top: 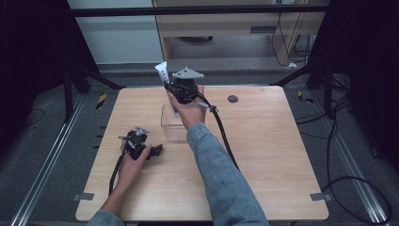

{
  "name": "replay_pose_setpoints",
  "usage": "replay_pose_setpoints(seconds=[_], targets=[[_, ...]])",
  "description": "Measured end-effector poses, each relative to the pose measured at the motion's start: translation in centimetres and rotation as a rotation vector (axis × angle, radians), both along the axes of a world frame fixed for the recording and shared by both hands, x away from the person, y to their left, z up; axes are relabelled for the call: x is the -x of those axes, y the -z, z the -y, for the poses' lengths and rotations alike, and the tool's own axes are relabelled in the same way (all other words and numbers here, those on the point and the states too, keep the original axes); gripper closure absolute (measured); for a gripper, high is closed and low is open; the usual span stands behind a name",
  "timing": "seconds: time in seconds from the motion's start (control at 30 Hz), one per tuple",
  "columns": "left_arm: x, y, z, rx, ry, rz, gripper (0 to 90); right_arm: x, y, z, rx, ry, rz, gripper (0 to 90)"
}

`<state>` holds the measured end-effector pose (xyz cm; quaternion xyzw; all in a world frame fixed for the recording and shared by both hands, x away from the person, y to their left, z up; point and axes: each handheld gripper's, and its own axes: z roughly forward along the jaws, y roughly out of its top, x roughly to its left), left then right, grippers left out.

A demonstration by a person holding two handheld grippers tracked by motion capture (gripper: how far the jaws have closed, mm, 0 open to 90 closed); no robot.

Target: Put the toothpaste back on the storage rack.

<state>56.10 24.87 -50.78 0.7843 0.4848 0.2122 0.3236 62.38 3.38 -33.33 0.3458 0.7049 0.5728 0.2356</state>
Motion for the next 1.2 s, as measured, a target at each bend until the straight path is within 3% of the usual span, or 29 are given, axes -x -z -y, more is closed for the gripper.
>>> replay_pose_setpoints(seconds=[0.13, 0.7, 1.2], targets=[[0.0, 0.0, 0.0, 0.001, -0.001, -0.001, 0.0, 0.0, 0.7, -0.2, -0.018, 0.001, -0.012, 78.8], [0.0, 0.0, 0.0, -0.001, 0.001, -0.002, 0.0, 0.1, 2.9, -1.6, -0.012, -0.001, -0.021, 78.7], [0.0, 0.0, 0.0, 0.000, -0.001, -0.002, 0.0, 0.1, 4.1, -1.6, 0.042, 0.003, -0.040, 78.7]])
